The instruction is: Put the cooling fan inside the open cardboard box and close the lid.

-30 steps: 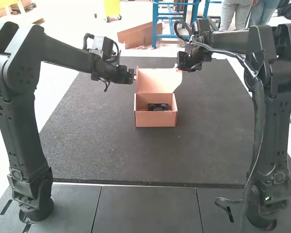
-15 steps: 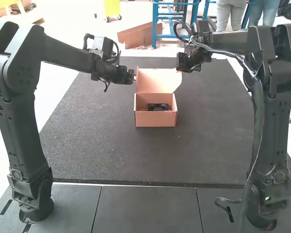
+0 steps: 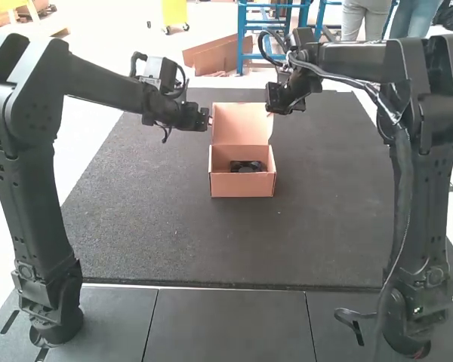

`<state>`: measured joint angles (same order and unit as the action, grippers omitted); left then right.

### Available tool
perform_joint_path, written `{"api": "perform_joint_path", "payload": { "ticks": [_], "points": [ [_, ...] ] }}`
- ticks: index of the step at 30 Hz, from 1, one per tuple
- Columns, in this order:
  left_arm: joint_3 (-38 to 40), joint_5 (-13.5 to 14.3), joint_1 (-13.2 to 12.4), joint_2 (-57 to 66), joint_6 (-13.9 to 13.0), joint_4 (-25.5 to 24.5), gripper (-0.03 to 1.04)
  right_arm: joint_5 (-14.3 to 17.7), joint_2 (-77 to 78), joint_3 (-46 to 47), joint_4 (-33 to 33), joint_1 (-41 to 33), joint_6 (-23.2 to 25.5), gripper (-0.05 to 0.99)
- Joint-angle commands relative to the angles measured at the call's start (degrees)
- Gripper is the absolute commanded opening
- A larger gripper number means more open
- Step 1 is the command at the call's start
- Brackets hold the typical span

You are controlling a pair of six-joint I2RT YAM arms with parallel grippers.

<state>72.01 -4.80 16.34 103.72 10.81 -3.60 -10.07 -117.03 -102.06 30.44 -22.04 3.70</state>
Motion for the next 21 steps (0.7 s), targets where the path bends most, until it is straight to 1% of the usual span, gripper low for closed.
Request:
{"api": "perform_joint_path", "payload": {
  "ticks": [1,7,12,16,20,21],
  "points": [
    [2.44,-0.74,1.15,-3.61,0.18,-0.01,0.97,0.49,2.60,0.20,1.56,-0.98,-0.98,-0.02],
    [2.26,-0.65,2.21,-5.64,0.09,-2.91,0.97,1.28,4.80,3.62,1.47,-0.98,-1.07,-0.02],
    [1.56,-0.56,2.65,-7.39,-0.09,-5.81,0.97,1.10,6.99,7.40,1.12,-0.98,-0.72,-0.02],
    [-0.29,-0.56,2.65,-8.71,-0.17,-5.81,0.97,1.01,8.58,10.30,0.24,-0.98,-0.36,-0.02],
    [-2.75,-0.39,2.65,-10.21,-0.17,-5.63,0.97,0.84,10.60,13.99,-2.57,-1.07,-0.01,-0.02],
    [-3.45,0.05,2.65,-10.65,-0.17,-5.55,0.97,0.75,11.12,15.05,-3.54,-0.98,0.16,-0.02]
  ]
}}
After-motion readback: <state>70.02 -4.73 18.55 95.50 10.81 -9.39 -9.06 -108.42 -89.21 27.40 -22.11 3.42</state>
